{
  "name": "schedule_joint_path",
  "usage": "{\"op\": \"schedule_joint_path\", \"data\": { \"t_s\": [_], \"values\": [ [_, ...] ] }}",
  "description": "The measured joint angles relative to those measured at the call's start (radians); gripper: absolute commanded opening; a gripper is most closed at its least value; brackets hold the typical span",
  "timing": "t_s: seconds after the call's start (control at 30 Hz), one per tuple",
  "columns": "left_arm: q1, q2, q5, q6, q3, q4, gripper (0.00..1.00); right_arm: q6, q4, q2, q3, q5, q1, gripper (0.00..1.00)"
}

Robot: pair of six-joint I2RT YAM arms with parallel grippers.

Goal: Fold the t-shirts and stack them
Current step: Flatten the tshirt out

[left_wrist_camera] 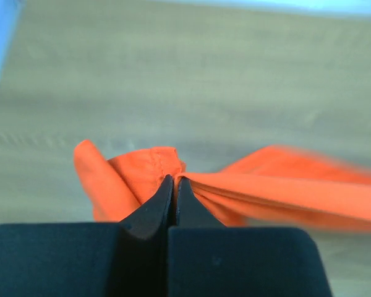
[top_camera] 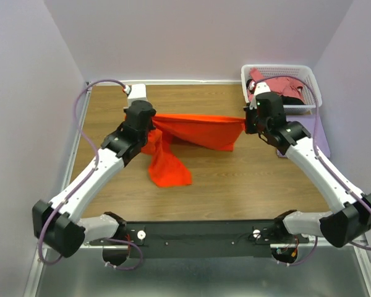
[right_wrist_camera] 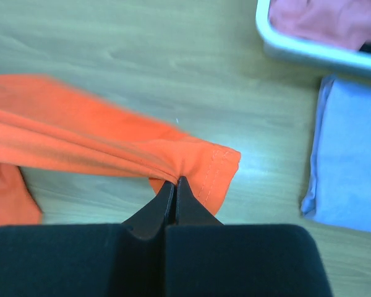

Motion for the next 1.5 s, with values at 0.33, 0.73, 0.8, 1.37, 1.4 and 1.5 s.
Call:
{"op": "schedule_joint_path", "data": {
  "t_s": [0.33,0.73,0.8,1.37,1.4,1.5],
  "values": [
    [-0.01,-0.1,-0.025,0.251,0.082,0.174,0.1,-0.043,-0.013,0.021,0.13,-0.005,0.003,0.01],
    [0.162,0.496,-0.095,0.362,0.548,0.18,0.62,0.013,-0.091,0.521,0.501,0.142,-0.123,0.43],
    [0.174,0.517,-0.09,0.343,0.606,0.168,0.73,0.029,-0.093,0.538,0.52,0.131,-0.129,0.47],
    [0.299,0.178,0.231,0.051,-0.193,0.157,0.77,0.05,-0.001,0.35,-0.003,-0.338,-0.06,0.52],
    [0.313,0.179,0.244,0.046,-0.201,0.151,0.77,0.052,0.003,0.353,-0.012,-0.35,-0.06,0.52],
    [0.317,0.2,0.309,0.039,-0.151,0.157,0.77,0.064,0.04,0.372,-0.013,-0.374,-0.06,0.52]
  ]
}}
